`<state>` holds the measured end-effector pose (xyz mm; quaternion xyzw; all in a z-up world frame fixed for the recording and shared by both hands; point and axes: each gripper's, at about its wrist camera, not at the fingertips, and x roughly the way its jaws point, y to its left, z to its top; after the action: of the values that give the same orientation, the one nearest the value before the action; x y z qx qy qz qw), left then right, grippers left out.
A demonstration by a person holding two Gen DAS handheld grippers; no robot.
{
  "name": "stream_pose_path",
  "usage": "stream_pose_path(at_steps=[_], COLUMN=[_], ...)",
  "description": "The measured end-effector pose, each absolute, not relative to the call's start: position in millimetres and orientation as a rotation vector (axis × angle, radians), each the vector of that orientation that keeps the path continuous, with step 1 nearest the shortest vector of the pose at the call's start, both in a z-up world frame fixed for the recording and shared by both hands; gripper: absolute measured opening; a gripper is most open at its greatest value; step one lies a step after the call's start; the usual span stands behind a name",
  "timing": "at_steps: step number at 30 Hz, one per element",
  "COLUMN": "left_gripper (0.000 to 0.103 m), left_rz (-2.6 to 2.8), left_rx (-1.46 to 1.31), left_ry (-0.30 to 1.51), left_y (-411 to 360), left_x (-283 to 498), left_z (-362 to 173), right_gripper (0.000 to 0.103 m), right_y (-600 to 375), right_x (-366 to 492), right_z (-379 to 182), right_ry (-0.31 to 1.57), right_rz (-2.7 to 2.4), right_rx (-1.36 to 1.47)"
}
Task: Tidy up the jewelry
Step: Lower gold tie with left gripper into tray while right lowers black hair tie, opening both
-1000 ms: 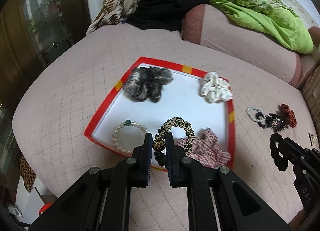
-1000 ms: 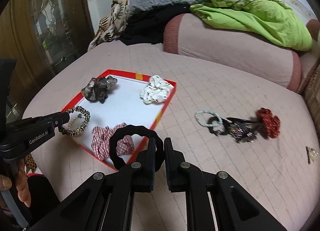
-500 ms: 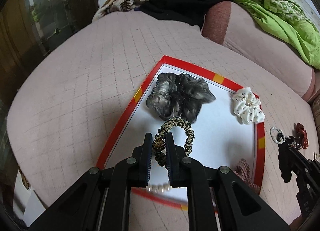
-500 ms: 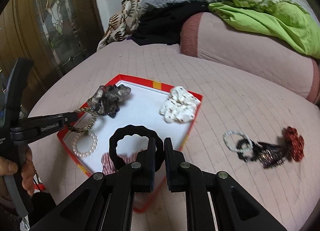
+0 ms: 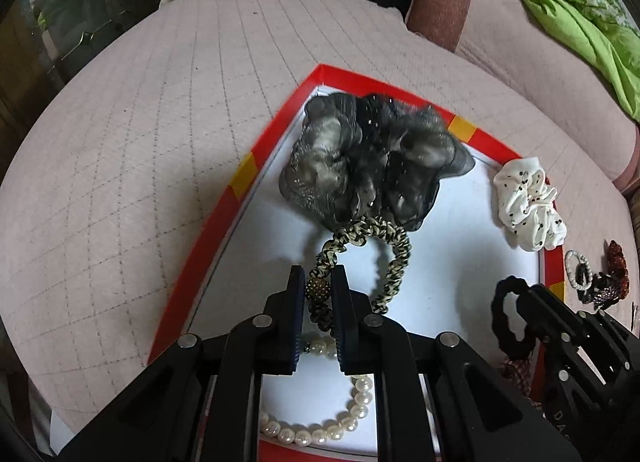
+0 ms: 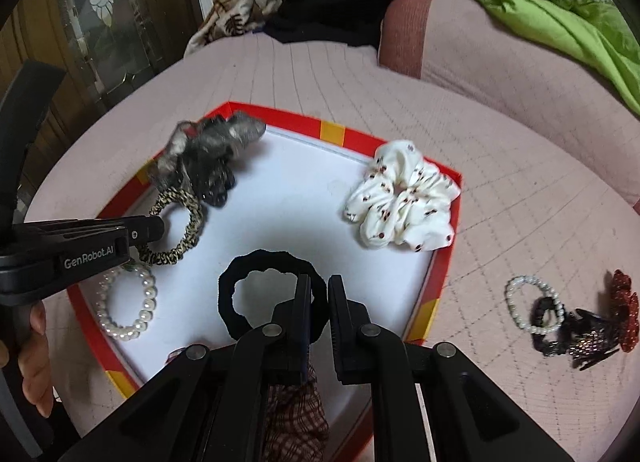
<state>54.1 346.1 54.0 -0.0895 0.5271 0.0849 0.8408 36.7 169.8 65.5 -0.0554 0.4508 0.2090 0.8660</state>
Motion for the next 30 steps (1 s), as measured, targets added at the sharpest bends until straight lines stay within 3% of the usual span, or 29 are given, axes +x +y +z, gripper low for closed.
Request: stream_pose_path(at_steps=[6, 8, 10, 16, 23, 30], left_gripper=[0.013, 0.019, 0.029, 0.033, 0.051, 0.052], left_rz=[0.196, 0.199, 0.205, 0.219, 0.247, 0.246], left_rx=[-0.185, -0.187, -0.187, -0.16, -0.109, -0.05], left_ry=[1.083, 1.071, 1.051, 0.987, 0.875, 0.8], left_y=[343.8, 342.2, 340.6, 328.2, 296.4, 253.1], left_x=[45.5, 40.7, 35.1, 10.7, -36.1, -72.3], left_z=[60.6, 66.1, 73.0, 100.8, 140.0, 162.6], right_gripper=[0.012, 0.021, 0.038, 0.039, 0.043, 0.045], right_y=[173.4, 173.5, 174.0, 158.4, 114.9, 71.5], right_x=[38.5, 37.3, 36.6, 21.7, -19.7, -63.0], right_z=[62.7, 64.4, 67.8, 88.6, 112.7, 117.7], right_ry=[0.95, 0.948, 0.94, 0.912, 0.888, 0.89], right_rz=[0.455, 0.459, 0.458, 0.449, 0.411, 0.341], right_rx=[-0.116, -0.112, -0.107, -0.079, -0.039, -0.009])
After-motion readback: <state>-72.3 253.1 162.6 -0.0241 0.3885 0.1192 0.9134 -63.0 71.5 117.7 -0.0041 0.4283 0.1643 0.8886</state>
